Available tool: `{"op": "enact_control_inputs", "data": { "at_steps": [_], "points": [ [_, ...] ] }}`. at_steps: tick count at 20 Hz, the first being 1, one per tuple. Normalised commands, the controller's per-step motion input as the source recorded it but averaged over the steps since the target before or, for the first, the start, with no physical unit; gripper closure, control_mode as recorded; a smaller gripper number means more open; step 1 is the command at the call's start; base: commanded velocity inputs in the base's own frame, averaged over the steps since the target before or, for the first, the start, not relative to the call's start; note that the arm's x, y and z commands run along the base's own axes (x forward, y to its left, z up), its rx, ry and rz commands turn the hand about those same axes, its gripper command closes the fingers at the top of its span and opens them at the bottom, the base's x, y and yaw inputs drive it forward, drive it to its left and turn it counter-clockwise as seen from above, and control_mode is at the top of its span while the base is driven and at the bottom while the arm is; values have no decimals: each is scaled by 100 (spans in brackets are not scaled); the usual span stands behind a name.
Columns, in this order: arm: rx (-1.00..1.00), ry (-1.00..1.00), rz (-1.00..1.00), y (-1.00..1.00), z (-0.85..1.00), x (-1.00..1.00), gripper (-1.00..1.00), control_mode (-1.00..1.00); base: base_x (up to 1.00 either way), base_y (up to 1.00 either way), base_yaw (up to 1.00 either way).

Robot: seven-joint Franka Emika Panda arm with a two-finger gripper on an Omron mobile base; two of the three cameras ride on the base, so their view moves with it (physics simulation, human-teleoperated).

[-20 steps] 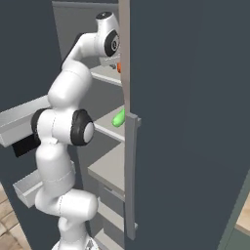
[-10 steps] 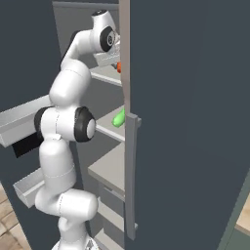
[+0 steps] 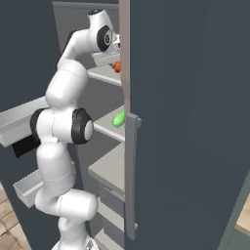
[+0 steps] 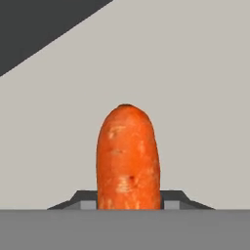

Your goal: Take the bell pepper and carrot from the highest rack and move them to the second highest rack where the chicken drumstick and corn are located, to maximize freezer space. Close the freezer door after rearranging.

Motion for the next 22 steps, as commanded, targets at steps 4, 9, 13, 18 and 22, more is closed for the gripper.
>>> {"op": "enact_control_inputs", "data": {
  "at_steps": [4, 9, 13, 18, 22],
  "points": [
    [-18, -41, 0, 11, -78, -80, 100, -100, 0, 0, 0],
    [-11, -35, 0, 13, -68, -82, 100, -100, 0, 0, 0],
    [19, -1, 0, 0, 13, -100, 100, -100, 0, 0, 0],
    [13, 16, -1, 1, 2, -100, 100, -100, 0, 0, 0],
    [1, 27, -9, 7, -7, -100, 100, -100, 0, 0, 0]
  ]
}}
